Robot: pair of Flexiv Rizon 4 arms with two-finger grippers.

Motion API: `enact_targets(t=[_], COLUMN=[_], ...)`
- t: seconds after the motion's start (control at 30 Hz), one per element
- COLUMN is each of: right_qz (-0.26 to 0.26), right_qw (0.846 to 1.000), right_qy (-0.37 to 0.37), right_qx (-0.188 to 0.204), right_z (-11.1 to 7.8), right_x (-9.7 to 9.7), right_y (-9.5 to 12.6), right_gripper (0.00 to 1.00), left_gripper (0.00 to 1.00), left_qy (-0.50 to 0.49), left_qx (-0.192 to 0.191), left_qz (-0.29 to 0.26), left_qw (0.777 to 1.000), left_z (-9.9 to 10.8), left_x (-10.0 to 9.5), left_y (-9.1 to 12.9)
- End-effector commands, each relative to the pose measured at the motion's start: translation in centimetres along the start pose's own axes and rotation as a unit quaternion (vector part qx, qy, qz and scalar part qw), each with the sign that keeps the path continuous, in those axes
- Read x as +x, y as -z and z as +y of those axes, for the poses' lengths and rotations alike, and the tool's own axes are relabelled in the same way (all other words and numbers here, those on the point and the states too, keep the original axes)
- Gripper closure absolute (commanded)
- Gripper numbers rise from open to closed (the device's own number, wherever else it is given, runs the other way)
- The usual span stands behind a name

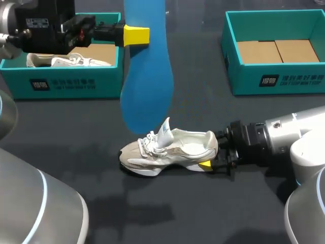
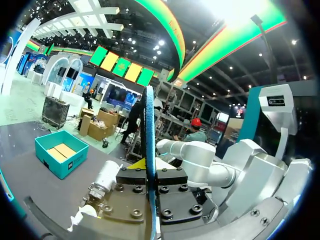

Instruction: Take the shoe out of the shoebox, open the shoe tongue, remove and reinsert the insole, then place the shoe into the shoebox

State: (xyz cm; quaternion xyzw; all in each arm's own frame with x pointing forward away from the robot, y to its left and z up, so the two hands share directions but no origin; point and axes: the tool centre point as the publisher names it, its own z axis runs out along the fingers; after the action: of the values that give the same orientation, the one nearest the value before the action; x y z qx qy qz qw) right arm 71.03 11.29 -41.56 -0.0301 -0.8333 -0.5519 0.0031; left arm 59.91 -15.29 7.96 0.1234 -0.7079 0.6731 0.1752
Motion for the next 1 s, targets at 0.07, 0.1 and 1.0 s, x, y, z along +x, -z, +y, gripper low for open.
enact_targets(t=[0.07,0.1,1.0], right_qz=[0.000,0.000,0.007], right_qw=[1.000,1.000,1.000], right_qy=[0.000,0.000,0.000], right_qx=[0.001,0.001,0.018], right_z=[-0.1,-0.1,0.0], right_x=[0.1,0.1,-0.1], right_y=[-0.2,-0.2,0.2], right_gripper=[1.00,1.00,0.56], left_gripper=[1.00,1.00,1.00], left_qy=[0.003,0.000,0.015], left_qx=[0.008,0.009,0.005], left_qz=[-0.003,-0.009,0.001], left_qw=[1.000,1.000,1.000], left_z=[1.8,2.0,3.4], left_x=[0.4,0.4,0.4], left_y=[-0.1,-0.1,-0.5])
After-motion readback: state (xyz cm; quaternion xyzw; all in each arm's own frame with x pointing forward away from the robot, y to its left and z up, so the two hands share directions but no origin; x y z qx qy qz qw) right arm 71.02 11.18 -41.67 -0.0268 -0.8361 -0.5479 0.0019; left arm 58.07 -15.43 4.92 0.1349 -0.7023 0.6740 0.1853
